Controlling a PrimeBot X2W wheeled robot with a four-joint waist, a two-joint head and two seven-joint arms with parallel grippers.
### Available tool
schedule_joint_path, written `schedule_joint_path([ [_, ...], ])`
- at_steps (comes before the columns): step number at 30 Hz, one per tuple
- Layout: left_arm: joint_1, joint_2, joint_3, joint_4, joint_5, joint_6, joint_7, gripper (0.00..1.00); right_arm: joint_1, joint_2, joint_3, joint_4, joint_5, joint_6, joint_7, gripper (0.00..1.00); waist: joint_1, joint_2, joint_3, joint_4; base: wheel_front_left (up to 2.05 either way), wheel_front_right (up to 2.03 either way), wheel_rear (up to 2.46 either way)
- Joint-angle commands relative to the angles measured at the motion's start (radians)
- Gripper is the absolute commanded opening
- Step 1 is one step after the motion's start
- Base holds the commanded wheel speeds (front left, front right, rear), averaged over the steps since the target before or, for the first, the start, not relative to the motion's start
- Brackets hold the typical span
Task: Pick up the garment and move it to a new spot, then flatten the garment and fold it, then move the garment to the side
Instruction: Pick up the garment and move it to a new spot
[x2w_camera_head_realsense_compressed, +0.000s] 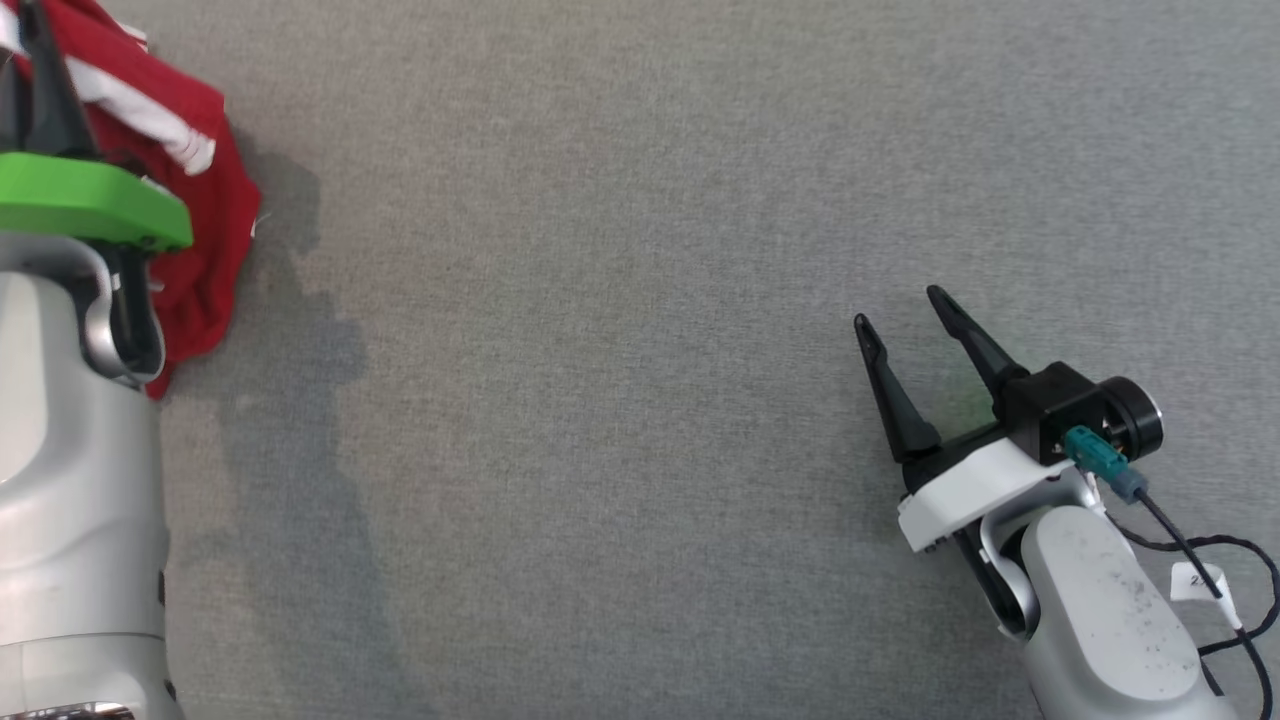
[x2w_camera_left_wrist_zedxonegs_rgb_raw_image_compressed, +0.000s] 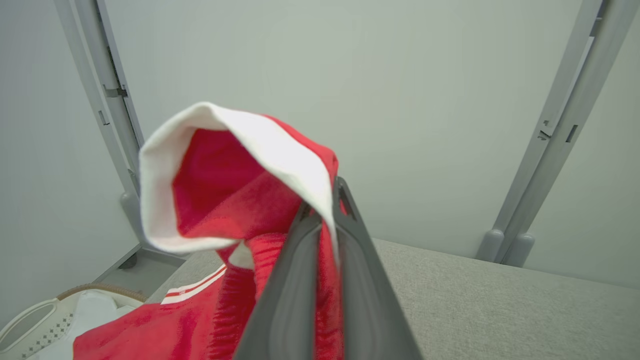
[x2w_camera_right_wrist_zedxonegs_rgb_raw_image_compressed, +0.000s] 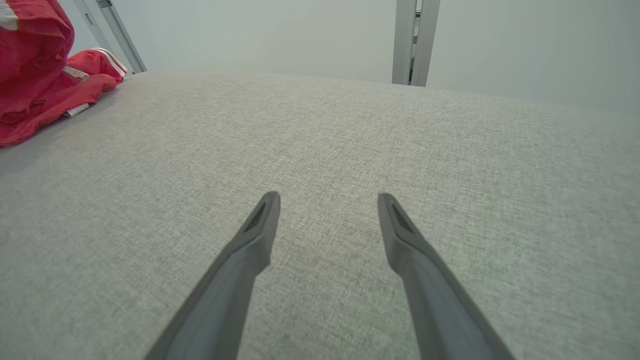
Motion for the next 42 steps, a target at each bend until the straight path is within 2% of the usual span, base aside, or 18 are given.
schedule_joint_path([
  [1, 0.0, -0.008, -0.017, -0.033, 0.012, -0.003, -0.001, 0.0, 0.018, 0.004, 0.0, 0.003, 0.009, -0.001, 0.0, 1.0, -0.0001, 0.0, -0.056, -0.043, 0.0, 0.0, 0.0],
  [10, 0.028, -0.057, -0.193, -0.178, -0.054, -0.004, 0.0, 0.0, 0.079, 0.029, 0.004, 0.013, 0.02, -0.001, 0.0, 1.0, -0.0001, 0.0, -0.158, -0.163, 0.0, 0.0, 0.0],
  [13, 0.05, -0.089, -0.255, -0.206, -0.09, -0.004, 0.0, 0.0, 0.096, 0.033, 0.002, 0.015, 0.024, -0.001, 0.0, 1.0, -0.0001, 0.0, -0.184, -0.211, 0.0, 0.0, 0.0],
  [17, 0.087, -0.12, -0.357, -0.215, -0.129, -0.004, -0.001, 0.0, 0.12, 0.035, 0.002, 0.018, 0.027, -0.001, 0.0, 1.0, -0.0001, 0.0, -0.209, -0.271, 0.0, 0.0, 0.0],
  [25, 0.196, -0.164, -0.481, -0.196, -0.183, -0.004, -0.001, 0.0, 0.154, 0.037, 0.024, 0.022, 0.018, -0.001, 0.0, 1.0, -0.0001, 0.0, -0.244, -0.361, 0.0, 0.0, 0.0],
  [26, 0.214, -0.166, -0.492, -0.192, -0.183, -0.004, -0.001, 0.02, 0.157, 0.037, 0.022, 0.021, 0.017, -0.001, 0.0, 1.0, -0.0001, 0.0, -0.248, -0.366, 0.0, 0.0, 0.0],
  [27, 0.23, -0.168, -0.503, -0.185, -0.181, -0.004, -0.001, 0.36, 0.159, 0.037, 0.02, 0.021, 0.017, -0.001, 0.0, 1.0, -0.0001, 0.0, -0.251, -0.369, 0.0, 0.0, 0.0],
  [28, 0.268, -0.171, -0.509, -0.174, -0.169, -0.001, -0.001, 1.0, 0.165, 0.038, 0.017, 0.022, 0.018, -0.001, 0.0, 1.0, -0.0001, 0.0, -0.254, -0.372, 0.0, 0.0, 0.0],
  [31, 0.331, -0.173, -0.495, -0.168, -0.176, 0.02, 0.0, 1.0, 0.171, 0.038, 0.012, 0.027, 0.017, -0.001, 0.0, 1.0, -0.0001, 0.0, -0.265, -0.37, 0.0, 0.0, 0.0],
  [36, 0.462, -0.173, -0.446, -0.213, -0.15, 0.082, 0.0, 1.0, 0.196, 0.038, -0.008, 0.03, 0.022, -0.001, 0.0, 1.0, -0.0001, 0.0, -0.301, -0.335, 0.0, 0.0, 0.0],
  [42, 0.602, -0.173, -0.342, -0.265, -0.071, 0.111, 0.0, 1.0, 0.228, 0.038, -0.018, 0.033, 0.027, -0.001, 0.0, 1.0, -0.0001, 0.0, -0.351, -0.298, 0.0, 0.0, 0.0],
])
